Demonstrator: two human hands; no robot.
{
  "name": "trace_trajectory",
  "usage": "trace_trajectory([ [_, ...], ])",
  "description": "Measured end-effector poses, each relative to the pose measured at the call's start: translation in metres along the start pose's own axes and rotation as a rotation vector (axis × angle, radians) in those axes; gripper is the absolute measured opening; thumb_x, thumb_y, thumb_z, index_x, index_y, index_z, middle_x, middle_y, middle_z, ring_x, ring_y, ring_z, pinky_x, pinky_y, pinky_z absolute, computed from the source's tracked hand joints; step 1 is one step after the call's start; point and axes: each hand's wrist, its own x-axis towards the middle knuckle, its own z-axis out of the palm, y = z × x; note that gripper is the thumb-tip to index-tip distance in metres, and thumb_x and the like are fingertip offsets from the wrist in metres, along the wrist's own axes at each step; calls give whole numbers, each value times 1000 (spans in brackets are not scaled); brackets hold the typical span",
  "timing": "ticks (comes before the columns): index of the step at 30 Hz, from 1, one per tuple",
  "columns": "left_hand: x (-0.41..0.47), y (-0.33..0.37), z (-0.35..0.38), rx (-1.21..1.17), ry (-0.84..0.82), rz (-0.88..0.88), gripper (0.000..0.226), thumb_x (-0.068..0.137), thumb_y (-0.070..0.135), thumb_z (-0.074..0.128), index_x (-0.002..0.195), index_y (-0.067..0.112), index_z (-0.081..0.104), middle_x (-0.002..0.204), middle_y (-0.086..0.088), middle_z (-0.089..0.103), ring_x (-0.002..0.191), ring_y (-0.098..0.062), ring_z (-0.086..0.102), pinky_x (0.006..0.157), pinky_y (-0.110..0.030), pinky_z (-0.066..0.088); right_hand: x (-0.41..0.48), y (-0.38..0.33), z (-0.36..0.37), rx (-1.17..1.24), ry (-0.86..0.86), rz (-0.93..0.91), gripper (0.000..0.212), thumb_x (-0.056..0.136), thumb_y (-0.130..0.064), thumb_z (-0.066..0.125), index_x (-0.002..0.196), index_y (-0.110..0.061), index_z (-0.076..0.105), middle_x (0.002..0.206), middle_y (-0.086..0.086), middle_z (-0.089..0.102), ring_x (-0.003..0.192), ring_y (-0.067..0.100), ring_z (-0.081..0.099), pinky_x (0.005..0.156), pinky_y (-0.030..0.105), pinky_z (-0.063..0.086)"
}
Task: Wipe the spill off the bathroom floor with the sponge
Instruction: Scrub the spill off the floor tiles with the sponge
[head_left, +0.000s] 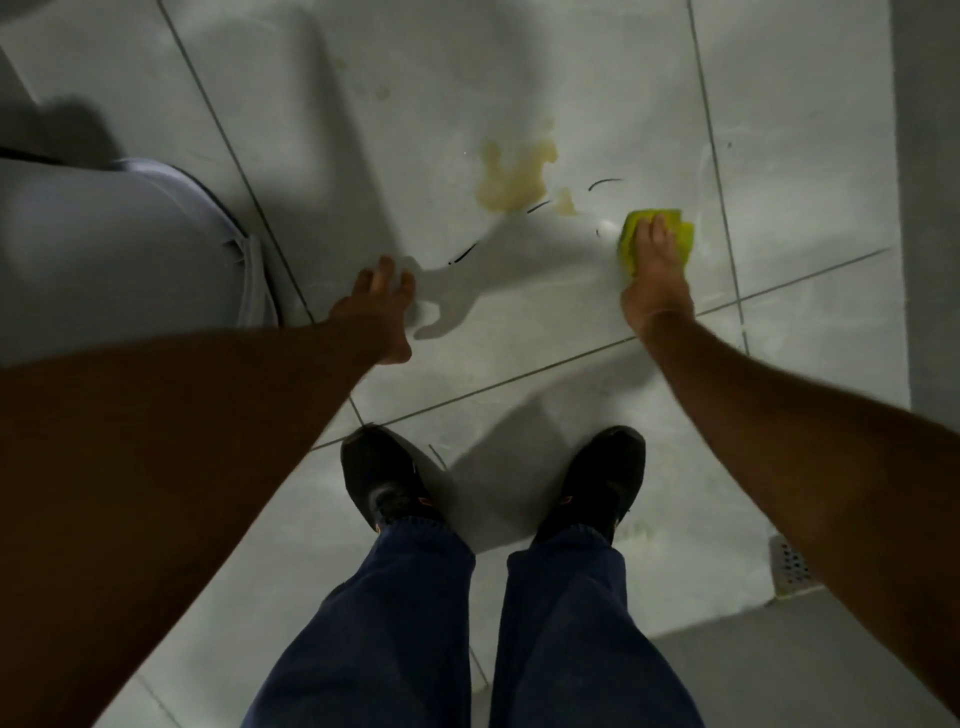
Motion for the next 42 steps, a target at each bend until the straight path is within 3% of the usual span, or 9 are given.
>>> trace_trajectory([
  [2,0,1,-2,-13,-14,-16,113,86,36,76,167,27,-3,172,-6,-22,161,-36,-6,125,-56,25,6,-23,3,-54,2,-36,85,84,7,47,161,-6,13,170,15,7,158,35,6,130,43,12],
  [8,3,3,-23,21,-86,-17,113,85,41,75,166,27,-1,173,-6,-19,161,-35,-1,126,-53,24,-50,-20,37,-295,-208,-729,77,90,6,44,161,-13,22,170,8,15,158,30,13,131,40,10],
  [15,-2,-2,-9,28,-31,1,116,83,41,77,166,30,-4,172,-5,-22,161,-34,-4,126,-54,24,37,11,-33,-67,46,-13,74,95,0,46,161,-8,14,171,14,6,158,33,4,130,39,5],
  [19,-4,4,4,-9,63,-28,115,83,41,77,166,31,0,173,-3,-20,161,-33,-4,126,-51,25,66,-37,-43,51,66,29,71,94,-4,49,159,-4,22,168,18,18,155,38,18,129,42,16],
  [28,0,1,-8,3,-33,-23,116,83,42,76,166,31,-5,172,-4,-24,161,-33,-7,126,-54,22,2,-62,22,-325,-104,-779,73,95,7,33,161,-19,18,171,8,14,158,32,12,130,44,10],
  [30,1,0,-7,2,-37,-12,116,83,42,76,166,30,-5,172,-5,-23,161,-34,-7,126,-55,22,26,-55,1,-322,-30,-620,68,98,3,21,162,-18,9,171,11,7,158,35,7,130,45,8],
  [33,1,-1,-1,-1,-2,-6,114,83,40,75,166,28,-2,172,-6,-21,161,-35,-6,125,-56,24,72,-62,-34,-154,73,-165,64,102,-7,40,162,-12,16,171,14,10,157,34,12,130,40,11],
  [36,3,0,0,18,-9,-13,116,81,40,75,166,30,-3,172,-5,-23,161,-35,-6,124,-56,26,90,-90,-37,-55,72,-71,66,99,-11,46,160,-9,20,169,19,10,156,38,11,130,43,5],
  [42,9,-3,-12,23,-98,-6,120,82,43,76,165,31,-9,171,-5,-26,161,-36,-7,126,-57,21,5,-72,13,-292,-196,-876,74,92,10,41,160,-18,27,170,11,16,157,30,8,130,48,9],
])
